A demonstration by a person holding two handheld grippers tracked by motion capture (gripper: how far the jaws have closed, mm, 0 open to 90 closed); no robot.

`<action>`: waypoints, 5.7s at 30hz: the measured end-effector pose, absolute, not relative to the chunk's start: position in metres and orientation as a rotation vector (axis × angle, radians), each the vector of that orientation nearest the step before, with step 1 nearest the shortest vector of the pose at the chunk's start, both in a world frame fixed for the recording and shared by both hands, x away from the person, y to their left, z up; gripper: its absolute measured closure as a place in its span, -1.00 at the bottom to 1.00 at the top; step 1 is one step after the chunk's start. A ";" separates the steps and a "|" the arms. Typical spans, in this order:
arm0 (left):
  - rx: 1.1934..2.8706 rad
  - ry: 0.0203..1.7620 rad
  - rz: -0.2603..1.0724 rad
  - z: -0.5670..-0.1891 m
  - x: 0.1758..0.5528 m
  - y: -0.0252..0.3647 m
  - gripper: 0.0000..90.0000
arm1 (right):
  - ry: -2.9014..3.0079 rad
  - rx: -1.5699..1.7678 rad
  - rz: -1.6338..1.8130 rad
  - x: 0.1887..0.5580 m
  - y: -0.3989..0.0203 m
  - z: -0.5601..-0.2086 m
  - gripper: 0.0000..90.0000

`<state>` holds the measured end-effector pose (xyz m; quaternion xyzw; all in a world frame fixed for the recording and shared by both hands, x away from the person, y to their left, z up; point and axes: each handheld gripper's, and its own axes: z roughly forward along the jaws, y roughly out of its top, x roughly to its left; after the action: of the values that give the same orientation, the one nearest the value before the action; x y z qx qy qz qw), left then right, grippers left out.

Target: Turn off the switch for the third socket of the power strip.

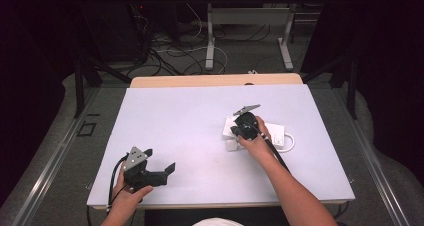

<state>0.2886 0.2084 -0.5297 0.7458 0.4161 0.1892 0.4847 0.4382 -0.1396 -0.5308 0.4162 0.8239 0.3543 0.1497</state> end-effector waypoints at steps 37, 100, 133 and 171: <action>1.803 1.020 0.462 -0.529 0.287 0.211 -0.99 | 2.376 1.212 1.056 0.437 -0.139 -0.535 1.00; 1.792 1.033 0.461 -0.528 0.290 0.210 -0.98 | 2.303 1.059 1.200 0.380 -0.145 -0.487 -0.44; 1.752 1.073 0.453 -0.528 0.293 0.213 -0.98 | 2.192 1.079 1.177 0.335 -0.193 -0.479 -1.00; 1.720 1.116 0.464 -0.525 0.297 0.228 -0.97 | 1.876 1.394 1.089 0.308 -0.314 -0.507 -1.00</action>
<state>0.2965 0.2281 -0.5254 0.7100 0.4608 0.1915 0.4968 0.3077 -0.3139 -0.5065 0.5195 0.6989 0.4056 0.2777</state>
